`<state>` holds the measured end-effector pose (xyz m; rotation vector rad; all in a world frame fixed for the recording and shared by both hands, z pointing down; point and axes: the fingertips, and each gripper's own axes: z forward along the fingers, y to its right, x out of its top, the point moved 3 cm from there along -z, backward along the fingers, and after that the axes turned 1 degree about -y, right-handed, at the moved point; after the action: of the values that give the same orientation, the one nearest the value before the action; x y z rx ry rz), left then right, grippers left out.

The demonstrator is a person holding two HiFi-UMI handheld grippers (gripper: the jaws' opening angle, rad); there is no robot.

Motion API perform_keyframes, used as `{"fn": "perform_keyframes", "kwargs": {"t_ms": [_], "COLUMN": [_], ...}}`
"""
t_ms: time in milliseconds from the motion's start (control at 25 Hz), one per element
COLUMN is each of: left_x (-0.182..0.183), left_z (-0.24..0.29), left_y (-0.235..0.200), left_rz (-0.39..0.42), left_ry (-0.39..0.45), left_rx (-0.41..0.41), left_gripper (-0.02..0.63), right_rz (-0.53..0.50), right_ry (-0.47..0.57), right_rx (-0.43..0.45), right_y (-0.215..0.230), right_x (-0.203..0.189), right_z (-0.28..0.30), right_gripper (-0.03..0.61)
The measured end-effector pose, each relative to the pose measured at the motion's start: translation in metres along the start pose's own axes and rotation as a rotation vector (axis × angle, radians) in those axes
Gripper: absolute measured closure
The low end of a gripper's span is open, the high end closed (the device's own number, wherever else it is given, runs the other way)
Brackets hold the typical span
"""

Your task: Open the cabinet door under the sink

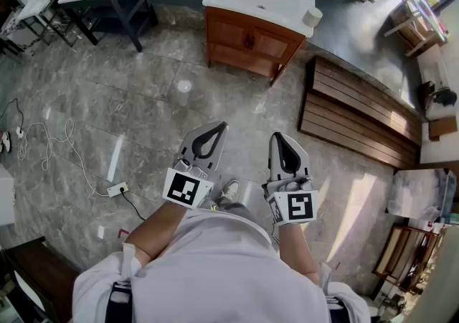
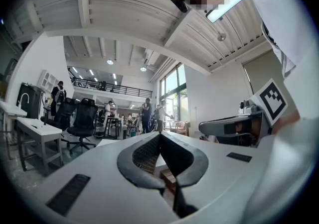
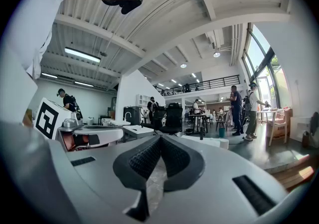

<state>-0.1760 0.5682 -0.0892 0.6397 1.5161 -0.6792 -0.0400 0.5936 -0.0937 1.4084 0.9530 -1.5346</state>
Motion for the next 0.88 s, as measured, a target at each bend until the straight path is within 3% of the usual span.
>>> {"fn": "perform_keyframes", "kwargs": {"t_ms": [200, 600, 880], "left_x": [0.006, 0.001, -0.004], "left_z": [0.024, 0.049, 0.085], "left_y": [-0.013, -0.033, -0.013], "left_rz": [0.001, 0.003, 0.031], "left_ry": [0.029, 0.007, 0.000], "left_rx": [-0.037, -0.039, 0.008], "left_gripper": [0.604, 0.604, 0.604], "right_rz": [-0.001, 0.022, 0.019], "right_ry": [0.007, 0.036, 0.026], "right_rx": [-0.009, -0.017, -0.012], "right_y": [0.007, 0.021, 0.078], "right_x": [0.005, 0.008, -0.011], "right_z": [0.021, 0.043, 0.032], "right_gripper": [0.546, 0.545, 0.545]}}
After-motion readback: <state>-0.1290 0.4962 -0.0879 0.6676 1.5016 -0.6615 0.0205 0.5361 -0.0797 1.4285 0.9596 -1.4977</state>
